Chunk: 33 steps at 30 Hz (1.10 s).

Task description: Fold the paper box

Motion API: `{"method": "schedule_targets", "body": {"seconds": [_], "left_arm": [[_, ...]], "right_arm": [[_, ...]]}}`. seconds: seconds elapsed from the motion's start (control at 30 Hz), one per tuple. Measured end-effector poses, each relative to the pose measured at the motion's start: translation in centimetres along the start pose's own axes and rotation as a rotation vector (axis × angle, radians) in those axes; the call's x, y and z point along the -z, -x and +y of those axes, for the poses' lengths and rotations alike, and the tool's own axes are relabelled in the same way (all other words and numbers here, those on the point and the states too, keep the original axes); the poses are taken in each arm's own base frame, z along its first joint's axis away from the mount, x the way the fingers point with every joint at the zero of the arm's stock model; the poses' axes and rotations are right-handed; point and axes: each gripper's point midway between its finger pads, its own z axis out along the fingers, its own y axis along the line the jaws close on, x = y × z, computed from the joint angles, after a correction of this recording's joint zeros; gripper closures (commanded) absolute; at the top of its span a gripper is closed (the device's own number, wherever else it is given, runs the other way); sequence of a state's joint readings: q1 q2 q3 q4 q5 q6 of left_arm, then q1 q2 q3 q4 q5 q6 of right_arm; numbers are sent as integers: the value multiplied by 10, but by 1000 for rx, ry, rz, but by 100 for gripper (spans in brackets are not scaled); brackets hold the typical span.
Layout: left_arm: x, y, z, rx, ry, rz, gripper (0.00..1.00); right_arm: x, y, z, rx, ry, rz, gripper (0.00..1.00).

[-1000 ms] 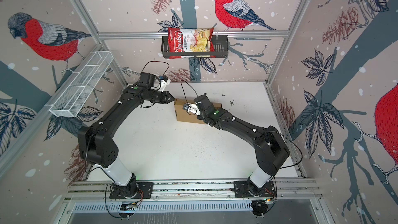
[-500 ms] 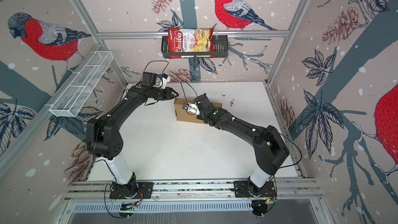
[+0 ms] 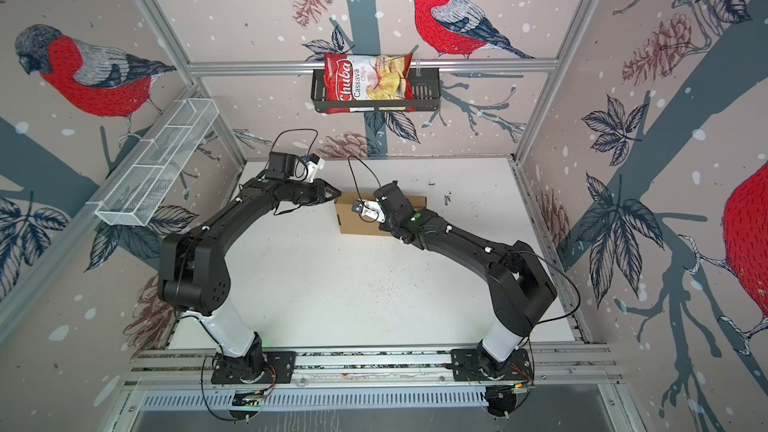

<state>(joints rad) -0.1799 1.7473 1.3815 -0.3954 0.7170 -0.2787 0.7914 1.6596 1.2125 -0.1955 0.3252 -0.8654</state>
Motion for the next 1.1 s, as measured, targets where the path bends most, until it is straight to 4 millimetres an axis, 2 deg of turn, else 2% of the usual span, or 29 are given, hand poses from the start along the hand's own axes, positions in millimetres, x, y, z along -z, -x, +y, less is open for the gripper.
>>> {"method": "schedule_targets", "body": {"seconds": [0.3, 0.5, 0.8, 0.87, 0.97, 1.1], "left_arm": [[0, -3, 2, -23, -1, -1, 75], [-1, -6, 8, -40, 8, -3, 66], [-11, -6, 12, -53, -37, -11, 80], [-11, -6, 12, -54, -38, -13, 78], [-10, -7, 12, -58, -37, -13, 67], [-11, -12, 18, -31, -13, 1, 70]], "right_arm": [[0, 0, 0, 0, 1, 0, 72], [-1, 0, 0, 1, 2, 0, 70], [-1, -1, 2, 4, 7, 4, 61], [0, -1, 2, 2, 9, 3, 60], [0, -2, 3, 3, 13, 5, 60], [0, -3, 3, 2, 15, 7, 59]]}}
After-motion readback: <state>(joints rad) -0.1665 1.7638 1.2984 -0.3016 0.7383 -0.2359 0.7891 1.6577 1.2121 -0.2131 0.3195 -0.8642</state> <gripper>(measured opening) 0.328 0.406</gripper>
